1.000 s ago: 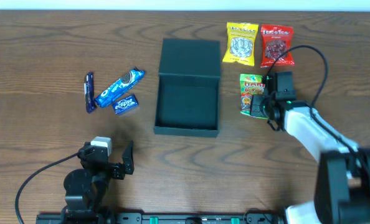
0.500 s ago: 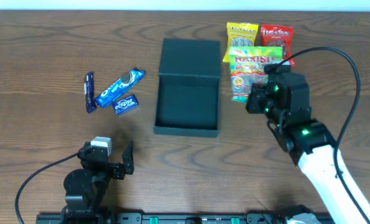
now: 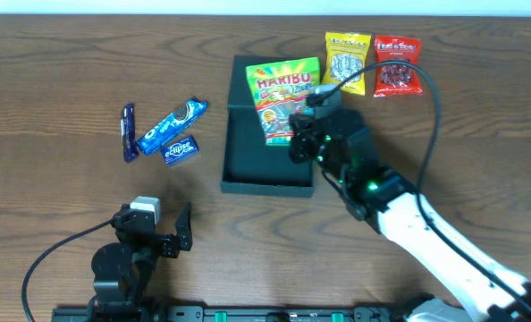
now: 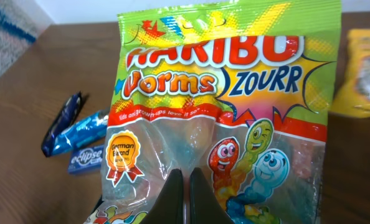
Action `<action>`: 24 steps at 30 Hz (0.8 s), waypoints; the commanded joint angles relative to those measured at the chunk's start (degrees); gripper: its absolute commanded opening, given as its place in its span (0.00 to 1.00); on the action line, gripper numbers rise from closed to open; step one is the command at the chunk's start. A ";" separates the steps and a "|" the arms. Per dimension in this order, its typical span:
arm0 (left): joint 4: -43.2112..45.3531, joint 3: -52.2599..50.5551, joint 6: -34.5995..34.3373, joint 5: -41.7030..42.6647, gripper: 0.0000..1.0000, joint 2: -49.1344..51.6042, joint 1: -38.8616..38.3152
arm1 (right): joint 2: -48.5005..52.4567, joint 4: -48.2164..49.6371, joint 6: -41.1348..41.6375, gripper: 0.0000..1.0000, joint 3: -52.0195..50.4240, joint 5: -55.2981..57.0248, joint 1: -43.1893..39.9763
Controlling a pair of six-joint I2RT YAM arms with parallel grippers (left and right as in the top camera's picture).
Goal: Pack container
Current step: 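Lift the Haribo bag and carry it over the black box, then lower the Haribo bag into the box and open right gripper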
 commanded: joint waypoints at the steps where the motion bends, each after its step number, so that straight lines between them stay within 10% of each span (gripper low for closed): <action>1: -0.13 -1.20 1.05 -0.17 0.95 -0.37 0.28 | 2.08 1.92 -0.92 0.01 0.52 0.26 1.99; 16: -0.15 -1.20 1.05 -0.15 0.95 -0.37 0.28 | 6.97 -3.34 -50.34 0.01 0.50 -16.33 2.67; 24: -0.15 -1.20 1.03 -0.17 0.95 -0.37 0.28 | 6.97 -7.15 -62.64 0.01 0.50 -16.24 0.74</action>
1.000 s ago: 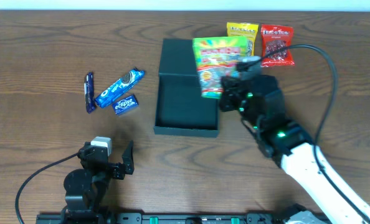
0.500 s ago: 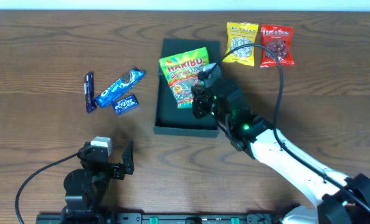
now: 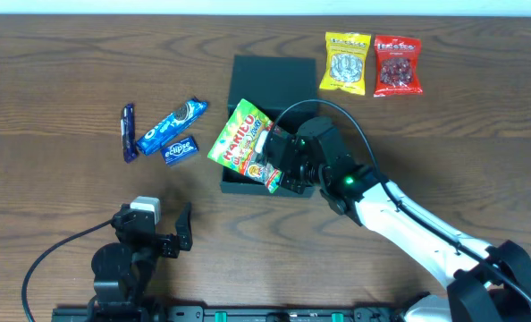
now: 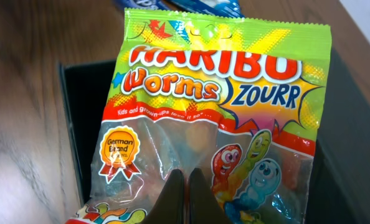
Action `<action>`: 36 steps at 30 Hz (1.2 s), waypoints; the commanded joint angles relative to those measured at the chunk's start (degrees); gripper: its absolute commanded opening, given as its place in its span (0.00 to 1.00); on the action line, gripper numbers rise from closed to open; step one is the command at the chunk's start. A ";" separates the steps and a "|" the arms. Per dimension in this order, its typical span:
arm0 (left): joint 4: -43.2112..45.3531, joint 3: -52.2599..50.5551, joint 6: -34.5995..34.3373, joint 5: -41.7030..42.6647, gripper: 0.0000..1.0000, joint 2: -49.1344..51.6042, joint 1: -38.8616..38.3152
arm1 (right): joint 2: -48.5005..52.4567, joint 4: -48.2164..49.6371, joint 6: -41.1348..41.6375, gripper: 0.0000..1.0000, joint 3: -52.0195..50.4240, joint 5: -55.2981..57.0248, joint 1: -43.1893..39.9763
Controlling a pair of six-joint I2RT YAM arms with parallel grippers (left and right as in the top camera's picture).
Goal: Pack container
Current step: 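Lower the Haribo bag into the box and open right gripper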
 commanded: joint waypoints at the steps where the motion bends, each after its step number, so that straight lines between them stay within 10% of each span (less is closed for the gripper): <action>1: -0.15 -1.20 1.03 -0.15 0.95 -0.37 0.28 | -0.31 0.24 -8.28 0.01 0.50 -1.46 -1.40; 27: -0.13 -1.20 1.03 -0.15 0.95 -0.37 0.28 | -0.31 -5.35 -23.69 0.01 0.50 -19.52 -10.99; 29: -0.13 -1.20 1.03 -0.15 0.95 -0.37 0.28 | -0.31 -5.51 -23.58 0.29 0.50 -19.58 -10.99; 30: -0.13 -1.20 1.03 -0.15 0.95 -0.37 0.28 | -0.31 -5.42 -23.54 0.99 0.50 -19.47 -10.99; 36: -0.13 -1.20 1.03 -0.17 0.95 -0.37 0.28 | -1.64 -3.89 -15.89 0.99 0.52 -19.41 -10.99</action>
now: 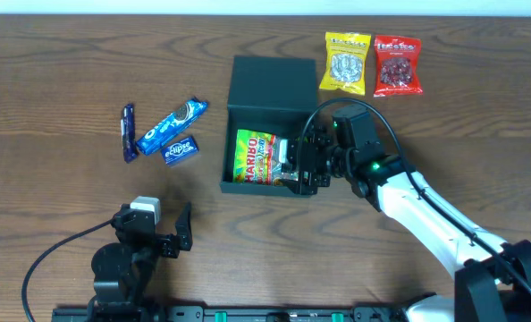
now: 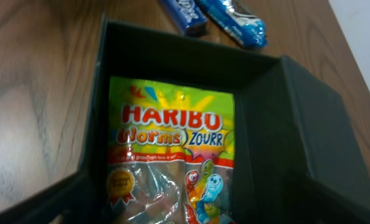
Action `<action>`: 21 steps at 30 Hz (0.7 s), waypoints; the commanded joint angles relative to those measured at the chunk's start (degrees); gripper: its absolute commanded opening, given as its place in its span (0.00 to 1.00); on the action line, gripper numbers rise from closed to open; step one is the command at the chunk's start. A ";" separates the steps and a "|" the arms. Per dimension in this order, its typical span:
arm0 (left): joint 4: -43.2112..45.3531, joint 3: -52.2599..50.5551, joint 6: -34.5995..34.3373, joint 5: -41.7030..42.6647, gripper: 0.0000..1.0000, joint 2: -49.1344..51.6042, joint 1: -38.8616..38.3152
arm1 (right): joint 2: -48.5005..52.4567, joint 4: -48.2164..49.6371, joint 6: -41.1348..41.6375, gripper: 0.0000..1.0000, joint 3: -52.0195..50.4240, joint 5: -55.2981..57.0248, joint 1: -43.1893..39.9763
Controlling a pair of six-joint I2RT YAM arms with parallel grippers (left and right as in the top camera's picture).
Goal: Pack container
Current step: 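Lower the Haribo bag into the box and open right gripper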
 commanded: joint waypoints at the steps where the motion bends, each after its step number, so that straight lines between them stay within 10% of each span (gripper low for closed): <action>1: -0.15 -1.20 1.03 -0.15 0.95 -0.37 0.28 | -2.01 0.85 6.03 0.99 0.52 -1.73 -0.52; 21: -0.13 -1.20 1.03 -0.15 0.95 -0.37 0.28 | -20.02 -8.33 50.29 0.99 0.50 -1.68 -0.52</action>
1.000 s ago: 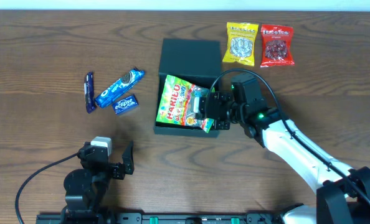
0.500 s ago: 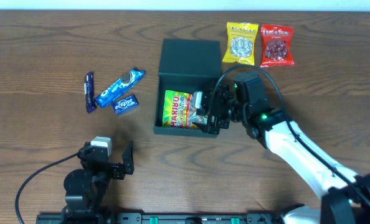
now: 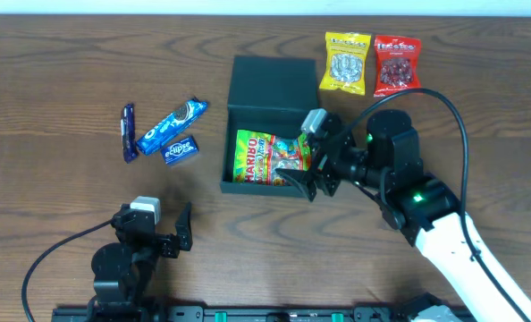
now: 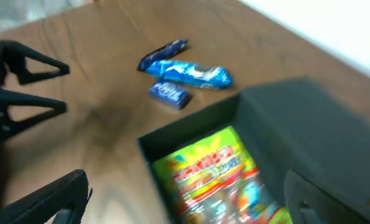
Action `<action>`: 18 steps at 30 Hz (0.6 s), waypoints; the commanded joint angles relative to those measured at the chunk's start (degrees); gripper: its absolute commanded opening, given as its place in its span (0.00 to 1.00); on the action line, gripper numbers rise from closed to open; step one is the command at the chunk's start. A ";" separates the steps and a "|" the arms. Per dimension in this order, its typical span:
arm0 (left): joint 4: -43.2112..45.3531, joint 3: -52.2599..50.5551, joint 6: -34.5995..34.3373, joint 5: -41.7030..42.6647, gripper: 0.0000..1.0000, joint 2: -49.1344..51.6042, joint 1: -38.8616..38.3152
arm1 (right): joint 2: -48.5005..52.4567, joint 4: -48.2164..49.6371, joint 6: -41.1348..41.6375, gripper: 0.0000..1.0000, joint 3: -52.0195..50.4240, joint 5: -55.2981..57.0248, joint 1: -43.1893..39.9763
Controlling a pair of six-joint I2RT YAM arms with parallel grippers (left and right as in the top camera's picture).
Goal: Pack container
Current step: 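Lower the Haribo bag into the box and open right gripper, then withdraw the right gripper from the box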
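The black box (image 3: pixel 227 143) lies open in mid-table, its lid (image 3: pixel 270 80) flat behind it. A green Haribo worms bag (image 3: pixel 264 157) lies flat inside it, also seen blurred in the right wrist view as the Haribo bag (image 4: pixel 219 174). My right gripper (image 3: pixel 307 154) hangs over the box's right edge, wide open and holding nothing; in the wrist view its fingers (image 4: pixel 48 199) frame the bag. My left gripper (image 3: pixel 181 231) rests open near the front left edge.
Left of the box lie an Oreo pack (image 3: pixel 172 125), a blue Eclipse gum pack (image 3: pixel 181 149) and a dark blue bar (image 3: pixel 129 132). Behind the box to the right are a yellow snack bag (image 3: pixel 347 63) and a red one (image 3: pixel 397 65).
My right gripper has drawn back to the right and higher above the box, and its fingers now stand wide apart. The Haribo bag stays flat in the box. The left arm is unmoved.
My right gripper was shut on the Haribo bag above the lid at the back of the box. Then it held the bag over the box's front left part. Later the bag lay flat in the box, and now the gripper is open and clear of it.
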 commanded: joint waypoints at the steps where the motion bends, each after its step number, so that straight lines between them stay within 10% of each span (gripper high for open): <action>1: -0.15 -1.20 1.03 -0.15 0.95 -0.37 0.28 | -0.33 -3.56 7.04 0.99 0.44 -0.57 -0.52; 18: -0.13 -1.20 1.01 -0.07 0.95 -0.37 0.28 | -0.33 -20.11 19.67 0.99 0.44 20.63 -3.50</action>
